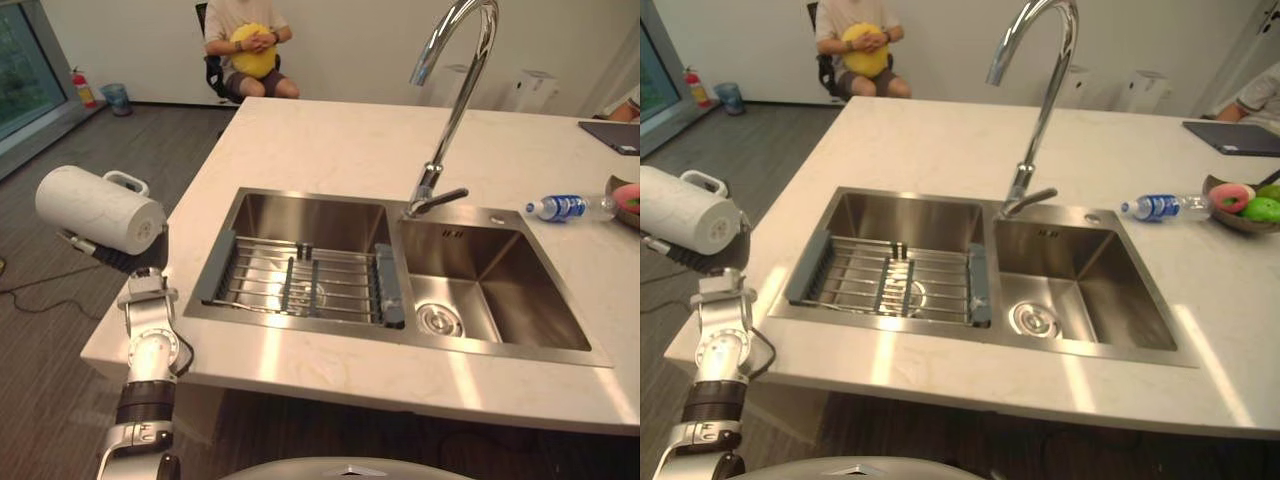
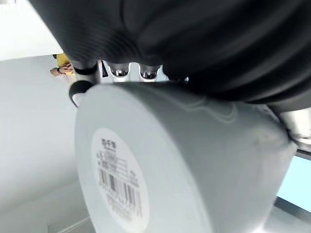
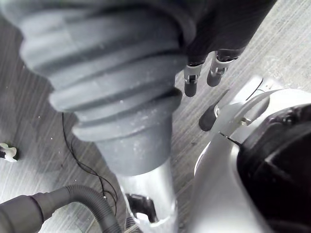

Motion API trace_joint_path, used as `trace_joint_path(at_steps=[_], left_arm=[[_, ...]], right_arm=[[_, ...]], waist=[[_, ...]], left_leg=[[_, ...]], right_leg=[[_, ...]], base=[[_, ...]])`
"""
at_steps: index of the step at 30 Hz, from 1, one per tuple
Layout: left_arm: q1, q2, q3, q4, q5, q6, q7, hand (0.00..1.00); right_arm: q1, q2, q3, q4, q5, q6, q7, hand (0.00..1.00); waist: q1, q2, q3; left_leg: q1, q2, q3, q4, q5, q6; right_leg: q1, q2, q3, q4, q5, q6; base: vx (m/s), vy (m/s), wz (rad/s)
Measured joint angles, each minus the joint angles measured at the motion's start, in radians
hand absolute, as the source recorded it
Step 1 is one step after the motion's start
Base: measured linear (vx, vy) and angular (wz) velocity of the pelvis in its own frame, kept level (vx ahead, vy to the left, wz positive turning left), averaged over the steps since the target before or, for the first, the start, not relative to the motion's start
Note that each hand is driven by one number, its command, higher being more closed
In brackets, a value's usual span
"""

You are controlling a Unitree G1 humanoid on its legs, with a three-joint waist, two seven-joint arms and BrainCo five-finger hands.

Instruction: Walk over to the sink, pick up the cup, carry it to the dishwasher, place the cup inside the dishwasher, then close the dishwasher door

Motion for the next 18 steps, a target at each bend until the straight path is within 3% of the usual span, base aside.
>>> trace_joint_path(at_steps=[1, 18], left_arm=[[0.0, -0.003, 0.004, 0.0, 0.0, 0.002, 0.0, 1.0], [0.0, -0.032, 0.008, 0.023, 0.031, -0.008, 0.032, 1.0]], right_arm=[[0.0, 0.001, 0.0, -0.001, 0.0, 0.0, -0.007, 0.0], [-0.003, 0.002, 0.0, -0.005, 0.001, 0.0, -0.028, 0.0]], waist=[[0.0, 0.0, 0.0], [0.001, 0.001, -0.001]], left_leg=[[0.0, 0.0, 0.001, 0.0, 0.0, 0.0], [0.002, -0.002, 0.009, 0.0, 0.001, 0.0]], right_leg=[[0.0, 0.0, 0.001, -0.001, 0.001, 0.0], [0.0, -0.001, 0.011, -0.012, 0.013, 0.001]], base=[[0.0, 0.0, 0.0], [-0.01, 0.001, -0.02]])
